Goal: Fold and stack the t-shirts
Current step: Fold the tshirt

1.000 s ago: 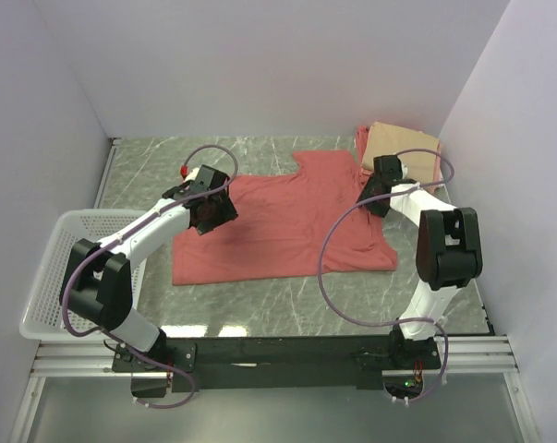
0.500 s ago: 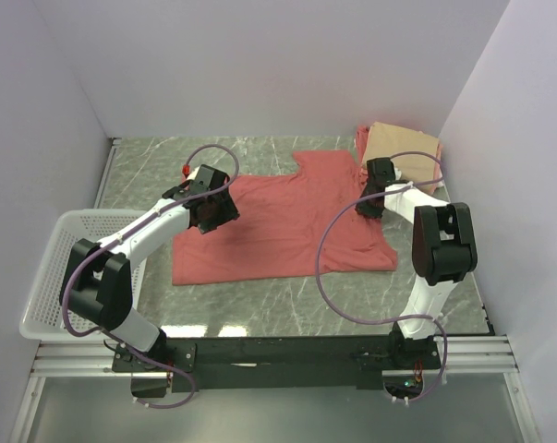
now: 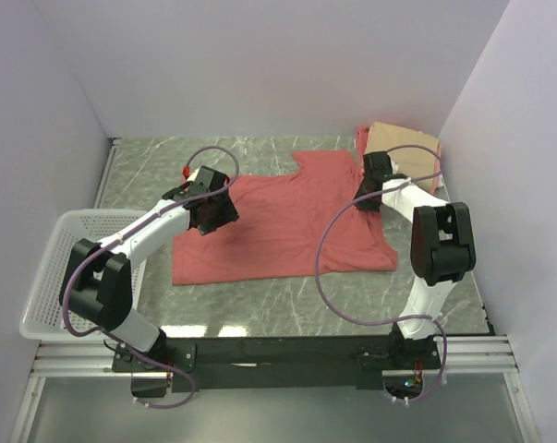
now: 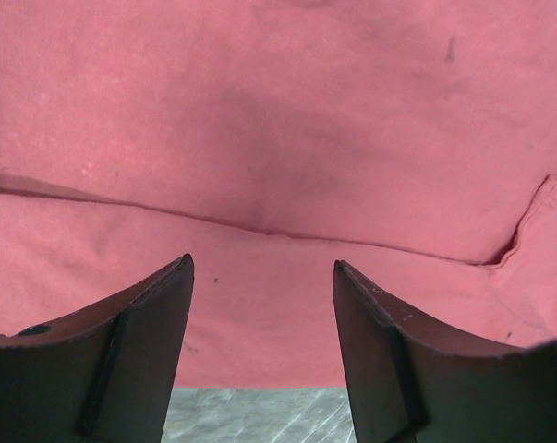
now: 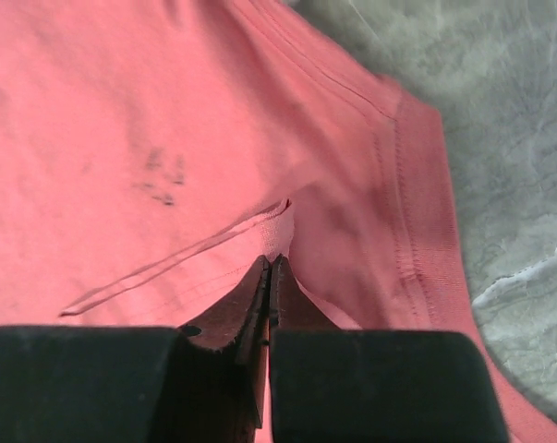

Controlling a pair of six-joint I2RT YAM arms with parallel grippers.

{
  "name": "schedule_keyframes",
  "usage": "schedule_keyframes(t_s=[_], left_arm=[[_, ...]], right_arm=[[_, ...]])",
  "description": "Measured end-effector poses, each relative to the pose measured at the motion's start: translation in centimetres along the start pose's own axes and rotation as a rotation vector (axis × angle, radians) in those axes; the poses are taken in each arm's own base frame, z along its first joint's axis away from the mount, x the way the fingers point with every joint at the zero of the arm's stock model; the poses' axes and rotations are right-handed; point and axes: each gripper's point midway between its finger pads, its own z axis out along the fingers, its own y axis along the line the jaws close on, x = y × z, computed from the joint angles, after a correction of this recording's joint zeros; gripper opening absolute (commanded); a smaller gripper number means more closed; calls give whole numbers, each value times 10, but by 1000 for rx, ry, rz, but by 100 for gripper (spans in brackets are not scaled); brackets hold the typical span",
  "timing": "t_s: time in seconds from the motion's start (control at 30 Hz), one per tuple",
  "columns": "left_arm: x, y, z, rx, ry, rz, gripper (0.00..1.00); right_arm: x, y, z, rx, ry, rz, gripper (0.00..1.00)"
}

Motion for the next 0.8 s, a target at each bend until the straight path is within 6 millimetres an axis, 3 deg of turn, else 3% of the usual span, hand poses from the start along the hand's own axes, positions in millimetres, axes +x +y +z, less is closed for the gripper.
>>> schedule_keyframes(t_s=[0.43,0.63,0.73,0.77,0.8], left_arm=[[6,6,2,-13,12,3,67],[6,6,3,-14,13,3,67],[6,6,3,-12,13,3,67],[6,5,3,-10,14,3,67],[6,5,3,-10,15,3,67]], right_arm=[[-40,52,-30,-69,-108,-87,0],[-43,57,-31,-47,-120,-111,1],[-37,48,-24,-4,-101,-113,21],[-35,45,-22,16,-95,-116,35],[-33,41,-20,35,-90,-115,40]])
